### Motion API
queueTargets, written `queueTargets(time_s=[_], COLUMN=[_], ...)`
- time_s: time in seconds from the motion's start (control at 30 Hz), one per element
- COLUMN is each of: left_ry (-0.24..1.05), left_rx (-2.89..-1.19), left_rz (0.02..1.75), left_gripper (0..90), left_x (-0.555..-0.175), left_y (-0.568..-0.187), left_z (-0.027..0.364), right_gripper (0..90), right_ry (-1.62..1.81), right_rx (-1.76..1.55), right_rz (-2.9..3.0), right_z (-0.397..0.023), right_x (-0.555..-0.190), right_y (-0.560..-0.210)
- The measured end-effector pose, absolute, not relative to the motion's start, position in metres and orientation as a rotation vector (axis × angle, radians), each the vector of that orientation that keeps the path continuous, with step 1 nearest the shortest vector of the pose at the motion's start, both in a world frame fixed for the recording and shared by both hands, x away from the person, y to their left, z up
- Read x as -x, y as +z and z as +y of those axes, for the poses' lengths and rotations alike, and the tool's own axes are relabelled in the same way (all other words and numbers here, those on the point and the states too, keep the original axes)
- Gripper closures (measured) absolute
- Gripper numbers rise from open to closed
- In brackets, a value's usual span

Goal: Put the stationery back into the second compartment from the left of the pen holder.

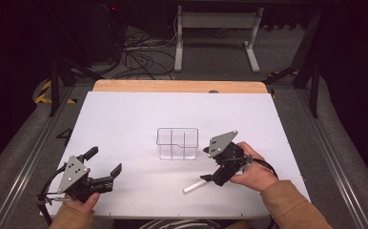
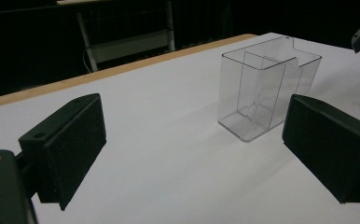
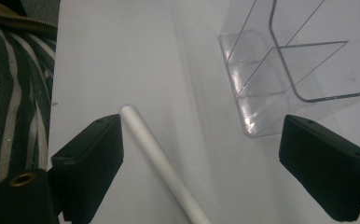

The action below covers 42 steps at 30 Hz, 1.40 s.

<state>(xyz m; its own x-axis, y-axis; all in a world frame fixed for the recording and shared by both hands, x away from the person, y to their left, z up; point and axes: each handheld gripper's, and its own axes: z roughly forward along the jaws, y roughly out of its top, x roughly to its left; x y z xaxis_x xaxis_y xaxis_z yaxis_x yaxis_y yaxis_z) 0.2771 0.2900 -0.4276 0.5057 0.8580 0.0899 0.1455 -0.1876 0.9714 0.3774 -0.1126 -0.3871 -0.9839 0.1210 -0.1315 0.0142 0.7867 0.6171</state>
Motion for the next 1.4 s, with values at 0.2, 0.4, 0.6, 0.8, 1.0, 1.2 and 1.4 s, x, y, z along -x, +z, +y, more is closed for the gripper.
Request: queueTargets(time_s=[0.2,0.4,0.6,0.8,1.0,1.2,1.4], left_ry=[0.810,0.809,0.809,0.813,0.813,0.813,0.813], left_rx=[-1.656,-1.656,-1.658,-1.657,-1.657,-1.655,-1.655], left_rz=[0.870,0.871,0.871,0.871,0.872,0.873,0.875], left_gripper=[7.1,7.1,7.1,7.1,7.1,7.1,7.1], left_x=[-0.277,-0.277,-0.277,-0.277,-0.277,-0.277,-0.276], left_y=[-0.428,-0.428,-0.428,-0.428,-0.428,-0.428,-0.428], left_z=[0.290,0.290,0.290,0.290,0.290,0.291,0.291], right_gripper=[17.5,21.4,28.9,36.1,45.7,53.6,61.1], right_ry=[0.909,0.831,0.754,0.653,0.562,0.521,0.486], right_rx=[-0.087,-0.063,-0.014,0.040,0.114,0.183,0.253], right_rz=[2.860,2.899,2.946,2.975,2.996,2.998,2.988], right_z=[-0.109,-0.104,-0.098,-0.092,-0.087,-0.083,-0.080], right_x=[-0.380,-0.381,-0.383,-0.380,-0.380,-0.379,-0.378], right_y=[-0.394,-0.403,-0.411,-0.418,-0.424,-0.428,-0.432])
